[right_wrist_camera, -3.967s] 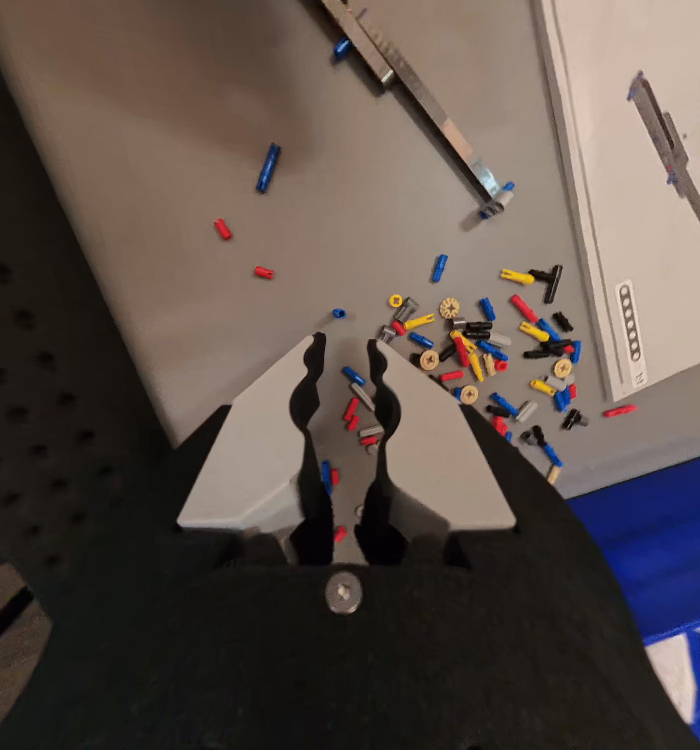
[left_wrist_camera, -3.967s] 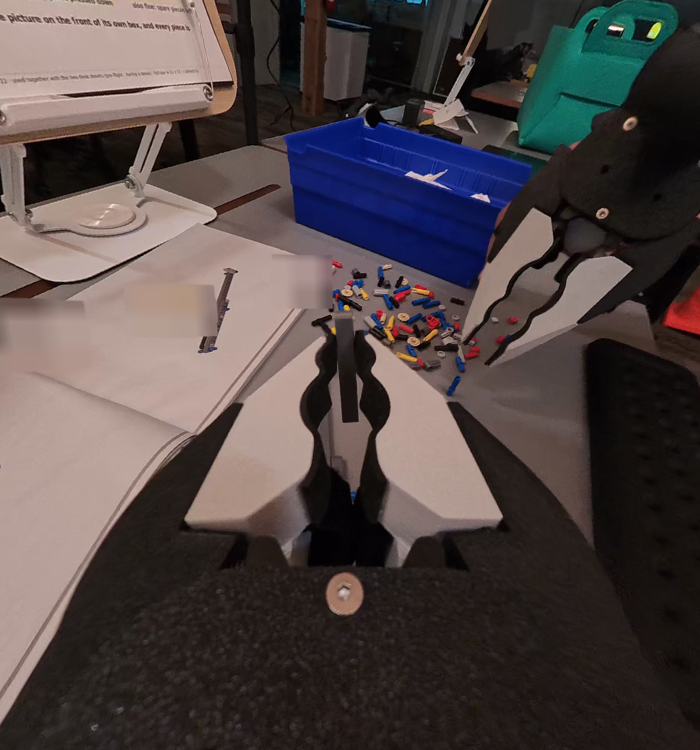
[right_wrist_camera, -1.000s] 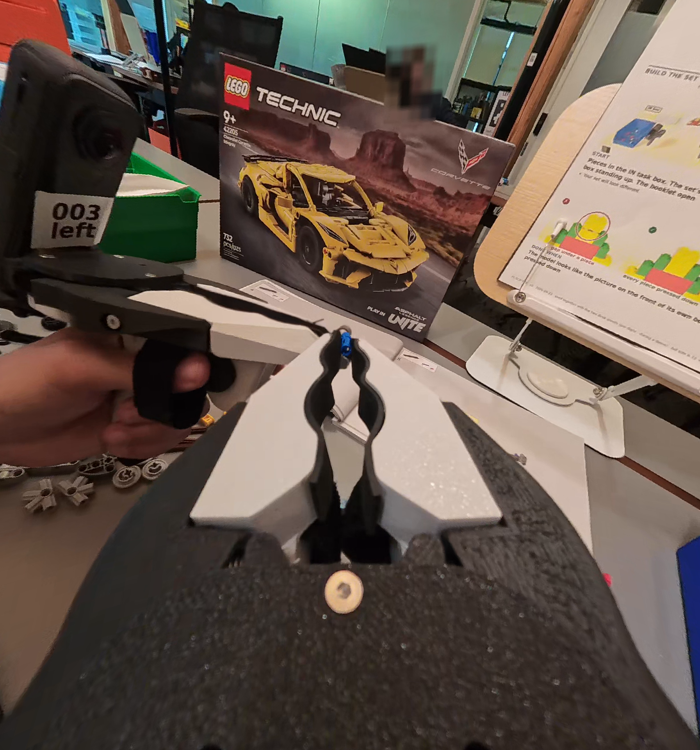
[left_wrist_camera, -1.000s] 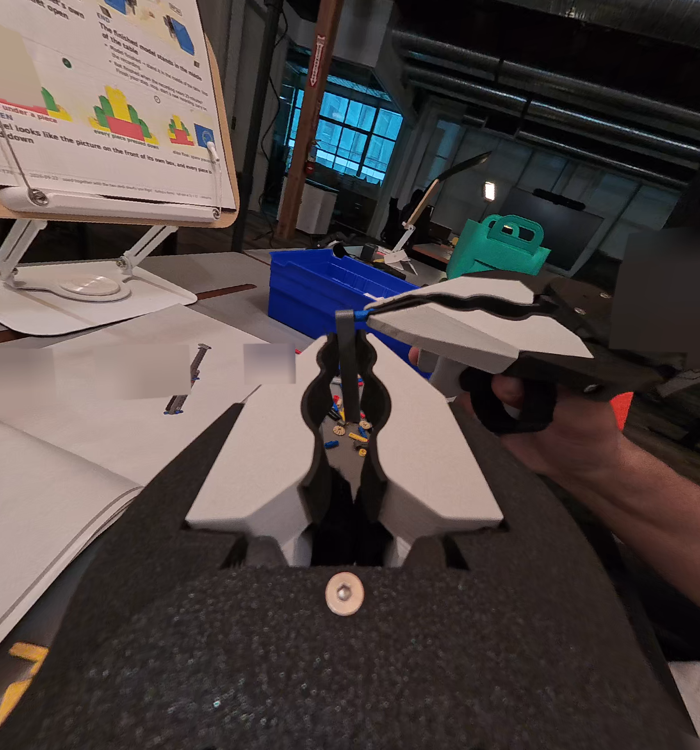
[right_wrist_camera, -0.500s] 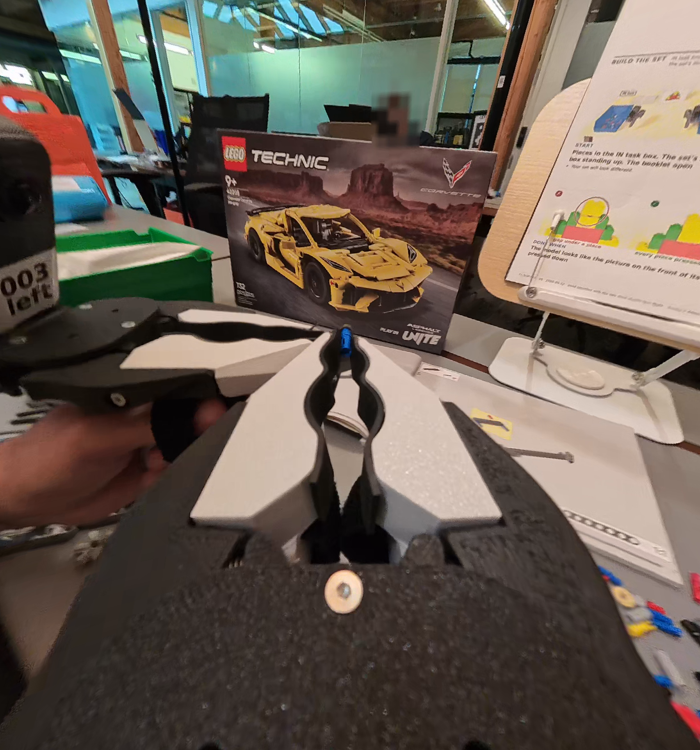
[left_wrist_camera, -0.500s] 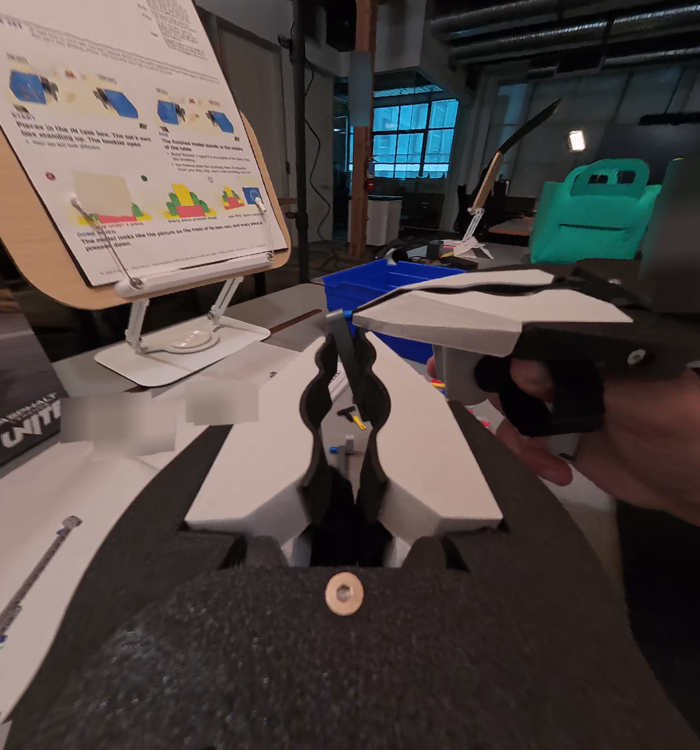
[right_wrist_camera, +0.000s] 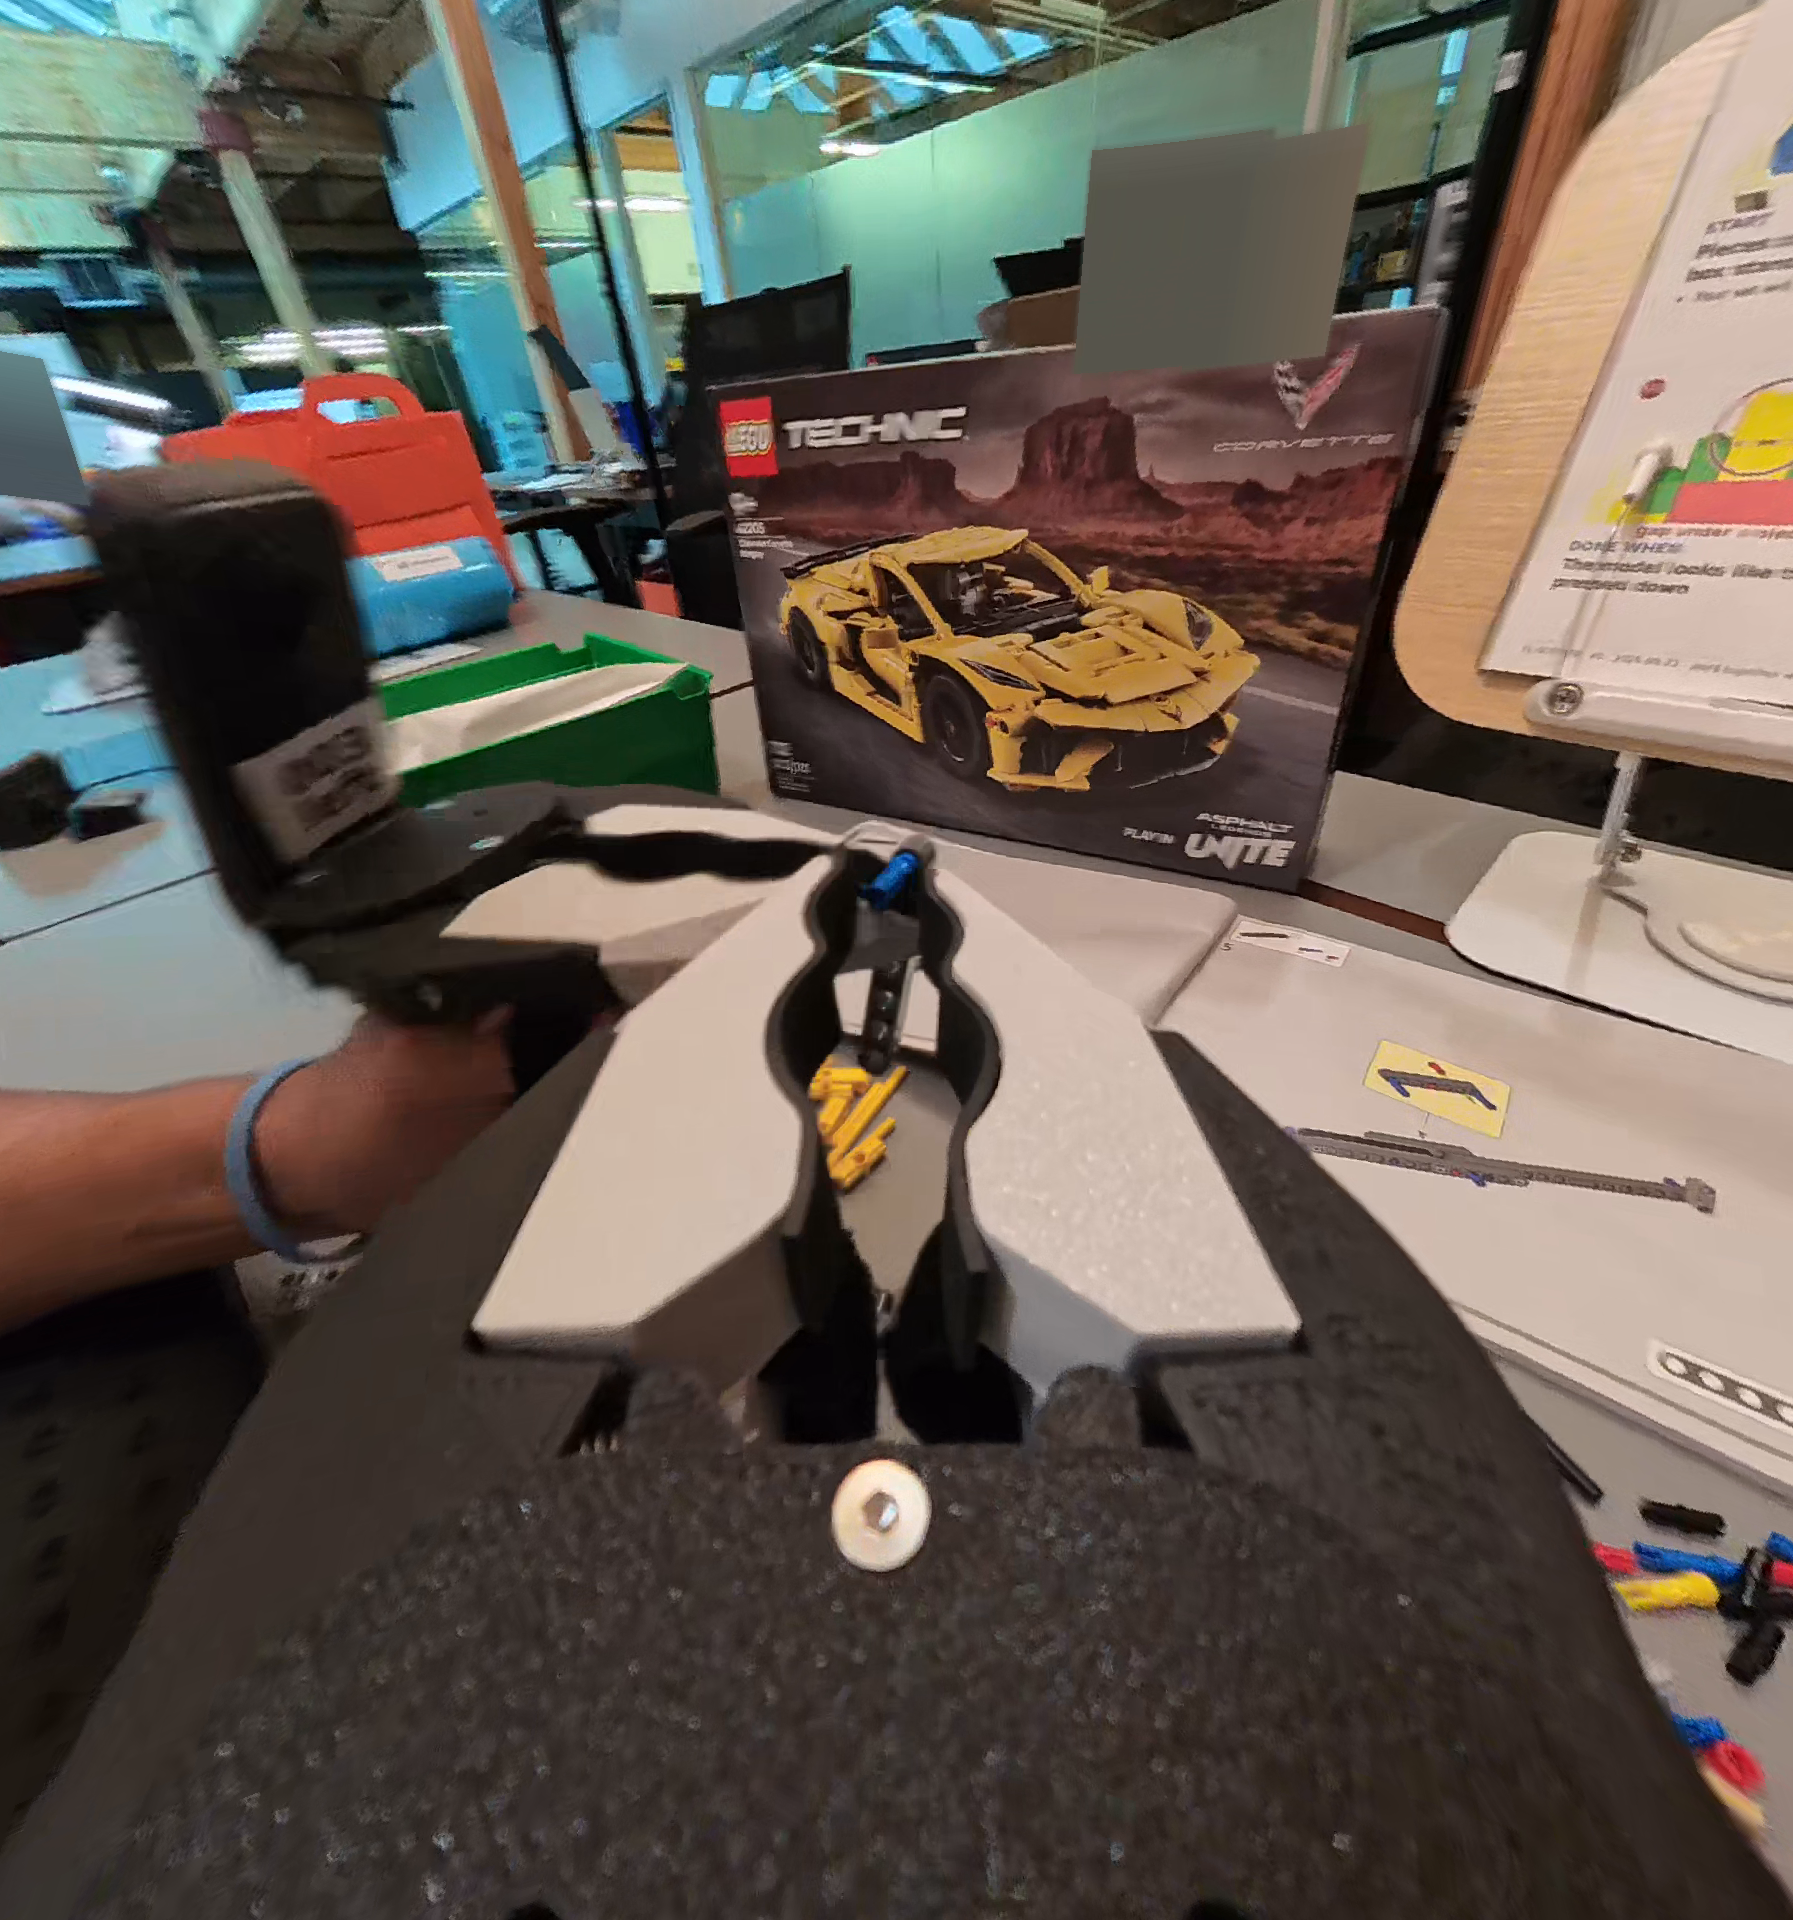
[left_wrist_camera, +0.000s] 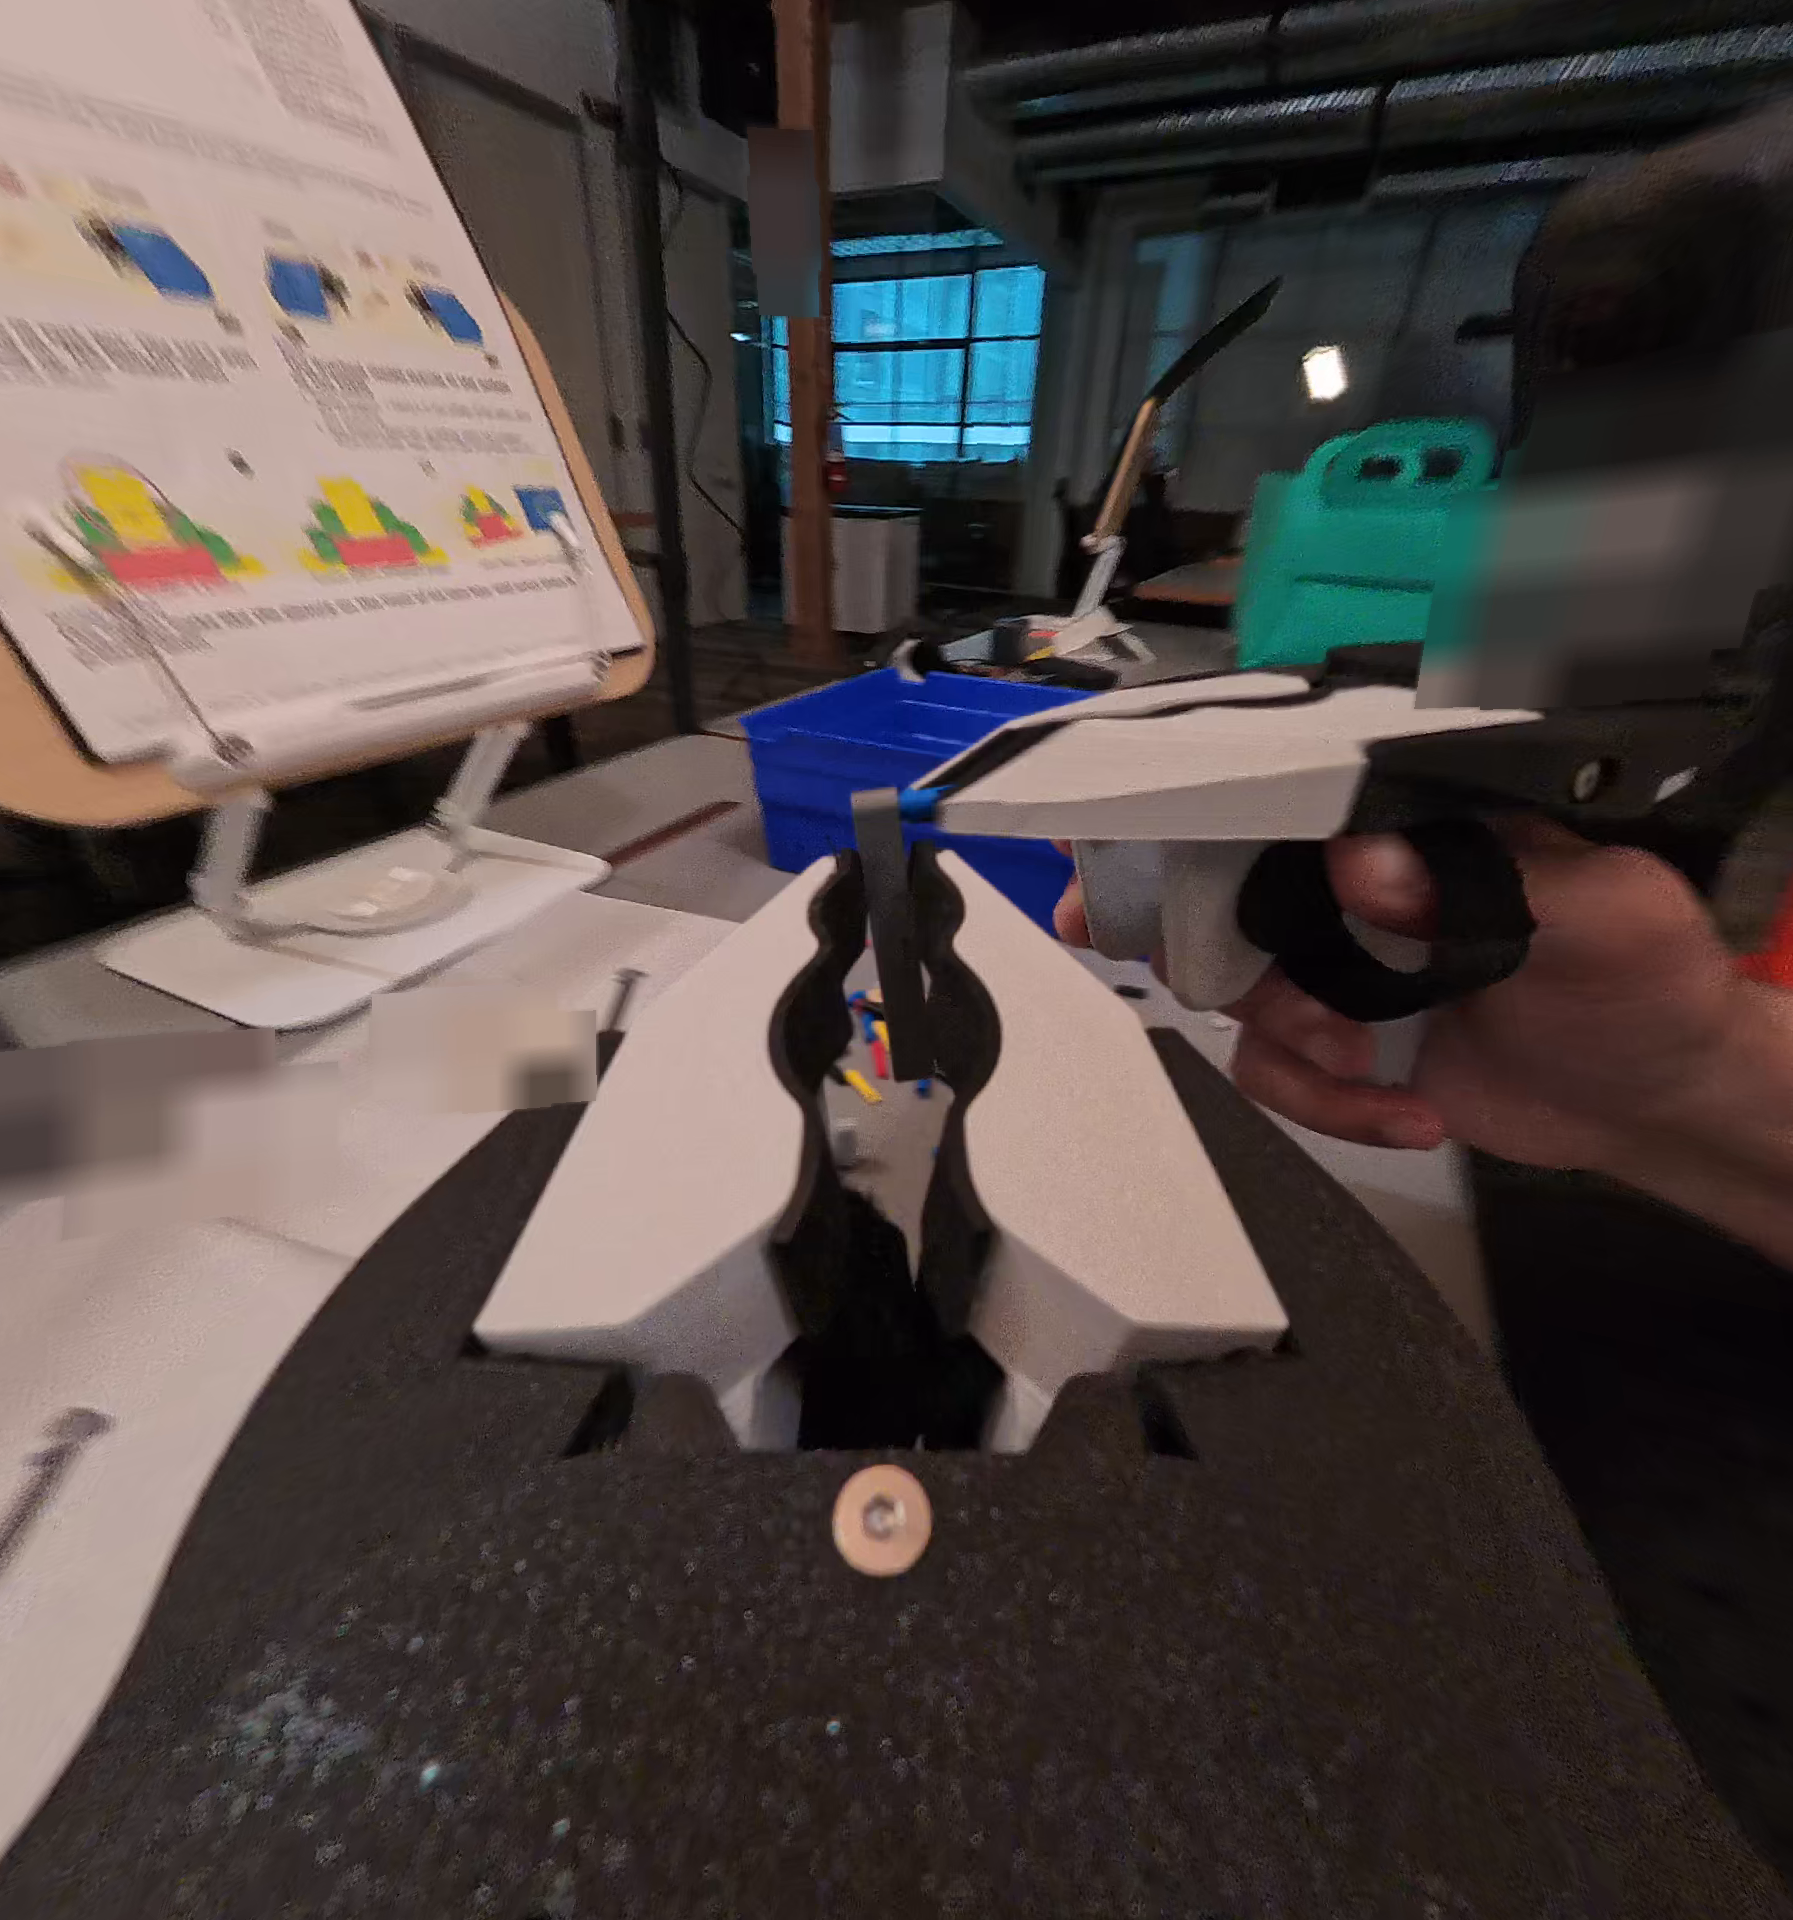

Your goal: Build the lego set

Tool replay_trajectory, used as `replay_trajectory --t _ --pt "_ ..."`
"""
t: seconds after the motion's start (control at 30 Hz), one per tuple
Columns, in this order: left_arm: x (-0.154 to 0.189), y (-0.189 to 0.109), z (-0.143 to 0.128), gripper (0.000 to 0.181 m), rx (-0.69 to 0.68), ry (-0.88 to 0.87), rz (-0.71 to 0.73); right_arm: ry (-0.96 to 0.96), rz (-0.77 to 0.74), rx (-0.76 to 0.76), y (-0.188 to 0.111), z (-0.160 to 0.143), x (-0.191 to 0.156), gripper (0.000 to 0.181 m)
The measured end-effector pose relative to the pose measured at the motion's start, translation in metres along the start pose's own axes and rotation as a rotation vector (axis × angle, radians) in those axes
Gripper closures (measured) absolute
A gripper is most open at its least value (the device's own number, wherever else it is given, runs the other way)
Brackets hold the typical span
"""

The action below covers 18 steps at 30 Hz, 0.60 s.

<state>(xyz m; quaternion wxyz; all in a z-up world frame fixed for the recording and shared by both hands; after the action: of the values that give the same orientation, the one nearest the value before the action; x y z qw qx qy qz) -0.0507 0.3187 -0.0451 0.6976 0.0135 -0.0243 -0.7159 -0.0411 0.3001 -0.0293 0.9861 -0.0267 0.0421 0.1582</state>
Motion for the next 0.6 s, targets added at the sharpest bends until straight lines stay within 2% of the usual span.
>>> replay_trajectory --t 0.07,0.13,0.23,0.27,0.4,0.6 --pt "-0.002 0.000 -0.004 0.175 -0.008 -0.129 -0.086 0.017 0.116 0.026 -0.010 0.004 0.000 0.155" --pt "0.007 -0.002 -0.002 0.175 0.011 -0.210 -0.220 0.096 0.208 0.041 -0.018 0.007 0.009 0.133" --pt "0.025 -0.009 0.009 0.175 0.060 -0.307 -0.407 0.296 0.575 0.021 -0.024 0.007 -0.014 0.127" --pt "0.029 -0.011 0.012 0.175 0.076 -0.319 -0.439 0.317 0.632 0.007 -0.024 0.005 -0.018 0.127" --pt "0.043 -0.012 0.010 0.175 0.053 -0.264 -0.473 0.336 0.690 0.032 -0.017 0.003 -0.026 0.143" --pt "0.042 -0.011 0.010 0.175 0.056 -0.268 -0.453 0.320 0.688 0.076 -0.016 0.004 -0.026 0.150"
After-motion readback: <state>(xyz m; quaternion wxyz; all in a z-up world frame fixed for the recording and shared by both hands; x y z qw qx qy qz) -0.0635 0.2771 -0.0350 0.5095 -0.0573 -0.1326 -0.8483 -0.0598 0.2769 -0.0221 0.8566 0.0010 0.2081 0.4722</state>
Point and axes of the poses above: each gripper's, where its closed fingertips meet, y out along the fingers, z out of its top, x = y × z across the jaws, the point moved 2 cm from there along -y, back along the fingers, and after that the axes turned 4 degrees about z, right-handed, at the moved point
